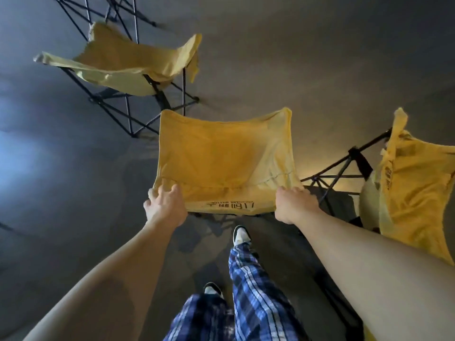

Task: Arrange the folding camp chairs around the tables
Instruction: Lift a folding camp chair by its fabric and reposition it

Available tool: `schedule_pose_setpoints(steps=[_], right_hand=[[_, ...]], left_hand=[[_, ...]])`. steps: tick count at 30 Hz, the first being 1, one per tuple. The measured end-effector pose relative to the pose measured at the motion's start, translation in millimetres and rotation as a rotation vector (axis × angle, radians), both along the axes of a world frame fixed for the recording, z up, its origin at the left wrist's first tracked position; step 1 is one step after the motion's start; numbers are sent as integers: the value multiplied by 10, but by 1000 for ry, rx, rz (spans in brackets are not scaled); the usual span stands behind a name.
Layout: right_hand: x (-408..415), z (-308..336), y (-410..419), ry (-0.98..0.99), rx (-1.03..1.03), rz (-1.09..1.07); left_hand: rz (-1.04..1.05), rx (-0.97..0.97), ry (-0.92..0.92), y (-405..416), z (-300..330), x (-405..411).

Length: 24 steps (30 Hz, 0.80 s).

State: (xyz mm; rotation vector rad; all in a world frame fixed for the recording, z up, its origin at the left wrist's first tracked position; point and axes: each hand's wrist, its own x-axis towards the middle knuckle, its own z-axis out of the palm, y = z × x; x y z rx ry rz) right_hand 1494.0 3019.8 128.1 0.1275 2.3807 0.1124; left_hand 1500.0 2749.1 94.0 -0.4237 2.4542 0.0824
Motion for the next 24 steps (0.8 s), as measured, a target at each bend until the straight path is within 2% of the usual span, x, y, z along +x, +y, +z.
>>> schedule_pose_setpoints(steps=[5,8,10,12,15,17,20,24], right_hand=[[-488,-596,20,-151,40,51],[-578,-795,-50,-264,96,97],[-612,-873,-61,-313,228,79],[-642,-977,-52,-372,328,22],[-653,-1035,-84,-394,283,-25],[-655,-1024,-149,-396,264,-19],[-768,-913,-487,-410,282,2],[-1063,-730,-1036,-346,175,48]], left_hand=[[-68,-97,-187,-127,-497,-471],[-107,-14,-434,-183,-731,-620],[-136,73,-613,-200,-824,-710],[-204,17,-749,-249,-940,-754],[-249,-219,-656,-403,-1203,-679],[-229,-210,-569,-516,-1273,-643],[-332,-227,-495,-753,-1081,-687],[-214,-277,-409,-1297,-711,-831]])
